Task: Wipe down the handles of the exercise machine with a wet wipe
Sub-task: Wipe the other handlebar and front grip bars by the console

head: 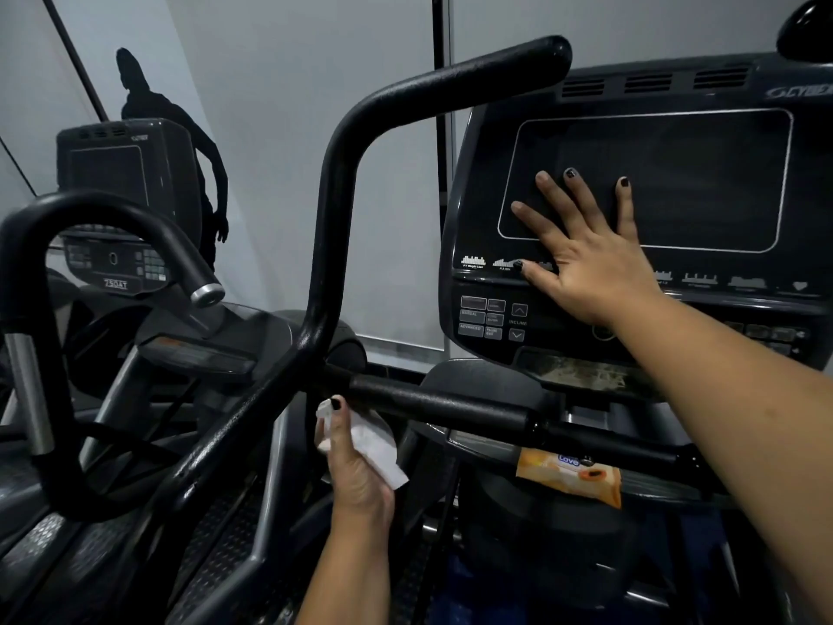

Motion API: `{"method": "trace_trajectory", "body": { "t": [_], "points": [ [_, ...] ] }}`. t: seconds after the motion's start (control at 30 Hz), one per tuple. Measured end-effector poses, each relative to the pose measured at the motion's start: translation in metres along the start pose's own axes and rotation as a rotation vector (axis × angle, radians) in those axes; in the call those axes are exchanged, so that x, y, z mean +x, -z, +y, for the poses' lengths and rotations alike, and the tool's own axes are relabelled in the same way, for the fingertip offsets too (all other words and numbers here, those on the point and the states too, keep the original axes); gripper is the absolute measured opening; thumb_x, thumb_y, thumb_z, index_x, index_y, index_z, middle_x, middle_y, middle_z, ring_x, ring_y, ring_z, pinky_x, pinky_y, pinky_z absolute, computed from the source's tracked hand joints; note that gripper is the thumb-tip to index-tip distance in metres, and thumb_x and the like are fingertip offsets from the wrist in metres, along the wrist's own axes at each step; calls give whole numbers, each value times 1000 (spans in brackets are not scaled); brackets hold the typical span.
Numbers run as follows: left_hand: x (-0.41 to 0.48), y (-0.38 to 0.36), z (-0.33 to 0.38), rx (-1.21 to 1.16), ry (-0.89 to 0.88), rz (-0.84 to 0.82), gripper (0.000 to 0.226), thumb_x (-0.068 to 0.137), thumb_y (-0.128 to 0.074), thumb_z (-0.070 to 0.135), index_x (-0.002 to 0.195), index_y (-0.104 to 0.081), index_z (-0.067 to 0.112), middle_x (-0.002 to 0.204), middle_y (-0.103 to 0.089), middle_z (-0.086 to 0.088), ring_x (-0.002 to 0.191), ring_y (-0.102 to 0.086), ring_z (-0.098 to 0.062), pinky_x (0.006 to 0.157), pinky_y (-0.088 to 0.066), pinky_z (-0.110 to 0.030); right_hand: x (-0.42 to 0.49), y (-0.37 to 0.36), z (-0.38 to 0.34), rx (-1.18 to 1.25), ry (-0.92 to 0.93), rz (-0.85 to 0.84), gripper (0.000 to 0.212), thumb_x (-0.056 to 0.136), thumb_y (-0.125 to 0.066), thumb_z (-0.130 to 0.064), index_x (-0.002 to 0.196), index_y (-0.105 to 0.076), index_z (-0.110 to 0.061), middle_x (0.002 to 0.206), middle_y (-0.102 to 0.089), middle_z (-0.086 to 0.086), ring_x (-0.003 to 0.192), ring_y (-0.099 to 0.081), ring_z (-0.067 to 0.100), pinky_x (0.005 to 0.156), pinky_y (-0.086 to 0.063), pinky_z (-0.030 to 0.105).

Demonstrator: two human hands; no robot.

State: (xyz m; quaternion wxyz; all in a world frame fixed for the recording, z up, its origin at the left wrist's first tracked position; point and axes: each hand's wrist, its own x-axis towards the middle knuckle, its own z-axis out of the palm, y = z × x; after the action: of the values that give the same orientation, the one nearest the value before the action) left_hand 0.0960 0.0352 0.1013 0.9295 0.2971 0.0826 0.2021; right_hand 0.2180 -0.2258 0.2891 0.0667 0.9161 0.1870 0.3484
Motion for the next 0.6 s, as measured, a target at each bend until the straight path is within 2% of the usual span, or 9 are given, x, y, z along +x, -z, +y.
{"method": "trace_trajectory", "body": {
  "t": [0.07,0.17,0.23,0.3,0.37,0.4,0.47,0.5,0.6],
  "points": [
    [-12,-1,7,-65,46,-37,68,72,-73,58,124,-50,21,141,-50,-12,131,-49,-29,112,-36,-47,0,0,1,2,-1,-2,69,90,-20,-67,153,-1,-44,162,17,-10,148,19,15,115,14,58],
    [-32,-12,16,-196,114,13,55,79,-52,59,110,-59,14,108,-64,-9,100,-65,-27,93,-49,-42,-1,0,0,3,-2,-6,69,90,-19,-67,153,-2,-44,162,16,-10,149,17,15,116,13,58],
    [-35,-15,21,-394,151,12,44,76,-50,56,98,-57,19,95,-63,-1,87,-68,-25,83,-53,-41,-1,1,-1,14,-1,-5,69,90,-19,-67,153,-4,-44,162,15,-10,149,16,16,116,13,58],
    [-34,-17,25,-439,129,77,43,73,-50,50,103,-57,22,91,-66,-1,81,-72,-24,70,-59,-39,0,2,-2,12,-3,-11,69,90,-18,-67,153,-3,-44,162,15,-10,149,16,15,116,12,59],
    [-30,-15,28,-374,131,203,49,74,-44,45,112,-61,20,92,-69,-5,80,-72,-24,62,-57,-31,-1,3,-2,17,-7,-11,69,90,-17,-67,153,-3,-44,162,15,-10,149,16,15,116,12,59],
    [-27,-14,30,-393,164,264,45,80,-43,41,114,-61,18,94,-68,-6,81,-70,-24,62,-53,-32,-1,3,-2,18,-9,-11,69,90,-16,-67,153,-3,-44,162,15,-10,149,16,15,116,12,59],
    [-15,-4,31,-440,222,444,33,93,-42,38,103,-61,14,92,-64,-6,79,-64,-24,57,-49,-33,-1,3,-2,11,-11,-16,68,90,-16,-67,153,-2,-44,162,16,-10,149,17,15,116,12,59],
    [-9,-1,30,-450,235,493,28,93,-42,35,95,-61,14,89,-63,-4,74,-65,-23,53,-51,-28,-1,3,-2,11,-12,-16,68,90,-16,-67,153,-2,-44,162,16,-10,149,18,15,116,12,58],
    [1,-2,31,-514,283,373,23,80,-43,14,85,-65,16,75,-64,2,54,-66,-17,47,-54,-21,-1,4,-2,23,-12,-12,66,92,-15,-66,153,-3,-44,162,16,-11,149,18,15,116,13,58]
  ]
}}
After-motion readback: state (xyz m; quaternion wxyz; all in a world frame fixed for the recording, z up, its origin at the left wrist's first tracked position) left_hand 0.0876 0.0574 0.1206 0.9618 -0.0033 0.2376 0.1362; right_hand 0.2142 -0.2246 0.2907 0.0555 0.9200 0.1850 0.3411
